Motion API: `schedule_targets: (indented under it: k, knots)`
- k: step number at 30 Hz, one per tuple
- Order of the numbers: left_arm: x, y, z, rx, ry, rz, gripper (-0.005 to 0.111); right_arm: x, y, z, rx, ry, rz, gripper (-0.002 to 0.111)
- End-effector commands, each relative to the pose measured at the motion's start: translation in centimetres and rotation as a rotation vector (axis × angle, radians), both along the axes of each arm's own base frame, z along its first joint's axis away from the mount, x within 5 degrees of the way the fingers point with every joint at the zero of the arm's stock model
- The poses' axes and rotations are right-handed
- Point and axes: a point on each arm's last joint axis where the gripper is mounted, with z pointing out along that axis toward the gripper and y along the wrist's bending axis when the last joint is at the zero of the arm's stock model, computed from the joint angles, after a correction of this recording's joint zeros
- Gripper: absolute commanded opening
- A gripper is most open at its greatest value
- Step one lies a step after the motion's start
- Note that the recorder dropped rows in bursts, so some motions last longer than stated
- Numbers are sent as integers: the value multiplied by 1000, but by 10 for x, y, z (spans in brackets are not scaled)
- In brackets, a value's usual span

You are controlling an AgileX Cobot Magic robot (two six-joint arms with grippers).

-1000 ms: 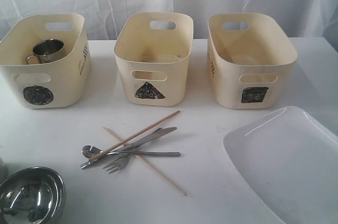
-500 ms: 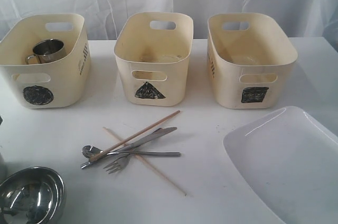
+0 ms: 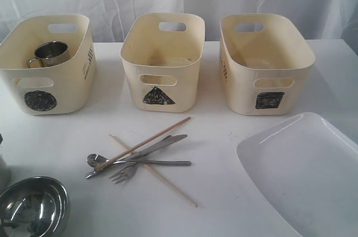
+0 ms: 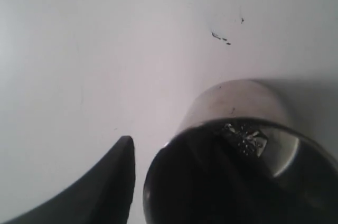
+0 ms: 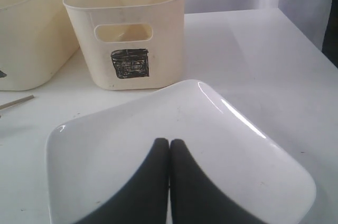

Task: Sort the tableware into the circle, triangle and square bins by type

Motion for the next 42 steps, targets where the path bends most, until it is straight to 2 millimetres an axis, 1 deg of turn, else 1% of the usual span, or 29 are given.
schedule_targets:
  k: [1, 3, 6, 10, 11, 13, 15, 17, 20, 25, 26, 28, 29, 30, 31, 33, 36, 38, 40, 42]
  knots:
    - [4, -2, -13, -2, 13, -11, 46, 0, 0, 0, 0, -7, 0, 0]
    - [5, -2, -16, -9, 14, -3, 43, 0, 0, 0, 0, -7, 0, 0]
    - [6, -3, -18, -27, 16, 12, 31, 0, 0, 0, 0, -7, 0, 0]
    - [3, -6, -18, -64, 36, 48, 3, 0, 0, 0, 0, -7, 0, 0]
    - [2, -6, -18, -69, 43, 53, 0, 0, 0, 0, 0, -7, 0, 0]
    - [1, -7, -17, -82, 44, 64, 0, 0, 0, 0, 2, -7, 0, 0]
    - [-1, -9, -9, -105, 15, 79, 0, 0, 0, 0, 2, -7, 0, 0]
    - [-5, -11, 6, -131, -38, 91, 0, 0, 0, 0, 0, -7, 0, 0]
    - [-12, -12, 42, -162, -182, 83, 0, 0, 0, 0, 0, -7, 0, 0]
    - [-19, -13, 120, -173, -600, 5, 0, 0, 0, 0, 0, -7, 0, 0]
    - [-19, -13, 134, -180, -684, -5, 0, 0, 0, 0, 0, -7, 0, 0]
    - [-14, -15, 155, -197, -818, -23, 0, 0, 0, 0, 0, -7, 0, 0]
    - [-10, -15, 163, -206, -882, -33, 0, 0, 0, 0, 0, -7, 0, 0]
    - [-6, -16, 167, -215, -922, -36, 0, 0, 0, 0, 0, -7, 0, 0]
    - [1, -17, 169, -223, -958, -38, 0, 0, 0, 0, 0, -7, 0, 0]
    - [15, -18, 165, -242, -979, -29, 0, 0, 0, 0, 0, -7, 0, 0]
    - [49, -19, 140, -250, -977, -39, 0, 0, 0, 0, 0, -7, 0, 0]
    - [74, -22, 124, -266, -1057, -64, 0, 0, 0, 0, 0, -7, 0, 0]
    - [93, -24, 114, -281, -1140, -86, 0, 0, 0, 0, 0, -7, 0, 0]
    - [107, -25, 105, -288, -1173, -95, 0, 0, 0, 0, 0, -7, 0, 0]
